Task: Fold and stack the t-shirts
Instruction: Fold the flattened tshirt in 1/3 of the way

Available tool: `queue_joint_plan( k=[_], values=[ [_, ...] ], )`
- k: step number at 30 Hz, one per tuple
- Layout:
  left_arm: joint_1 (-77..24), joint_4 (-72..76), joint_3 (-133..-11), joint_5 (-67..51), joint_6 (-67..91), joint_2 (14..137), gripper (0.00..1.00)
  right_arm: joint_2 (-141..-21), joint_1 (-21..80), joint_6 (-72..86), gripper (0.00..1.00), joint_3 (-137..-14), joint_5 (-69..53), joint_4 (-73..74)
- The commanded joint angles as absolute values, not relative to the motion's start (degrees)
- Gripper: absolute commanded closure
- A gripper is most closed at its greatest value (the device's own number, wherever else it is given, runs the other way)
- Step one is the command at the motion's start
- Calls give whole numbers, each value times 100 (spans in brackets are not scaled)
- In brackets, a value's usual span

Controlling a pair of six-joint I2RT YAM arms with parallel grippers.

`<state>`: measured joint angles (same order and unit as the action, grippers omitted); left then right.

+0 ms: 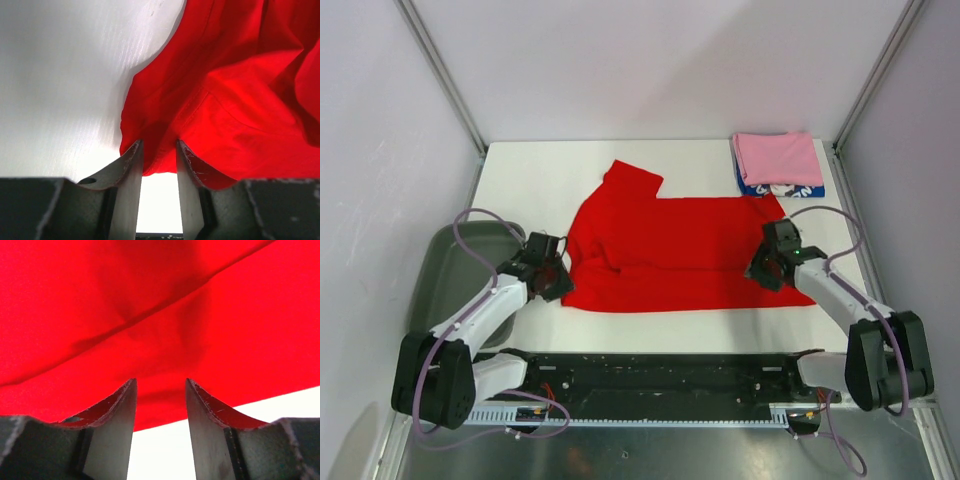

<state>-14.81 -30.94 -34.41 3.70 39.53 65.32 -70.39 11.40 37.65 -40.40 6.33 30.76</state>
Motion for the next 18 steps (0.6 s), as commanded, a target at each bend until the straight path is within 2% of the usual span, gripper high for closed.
queue_joint_plan(
  k=[1,3,7,9,16,18],
  values=[
    [-1451,-2975,-3383,346,3973,6546,65,-7392,1779,4059,53,-4192,604,2667],
    [-1450,-2980,-3364,403,3997,6558,71,-7499,2014,4097,53,-4192,602,2587],
    [-1415,-3037,-3386,589,4027,6490,92,-7690,2292,4097,53,-4188,645,2572],
    [-1395,-3183,-3441,835,4050,6401,98,-7767,2329,4068,53,-4154,667,2587],
    [-1373,-3651,-3654,1591,4073,6225,100,-7932,2355,4016,52,-3894,620,2503],
    [-1365,-3686,-3693,1595,4020,6210,94,-7990,2351,4010,52,-3806,612,2480]
  ],
)
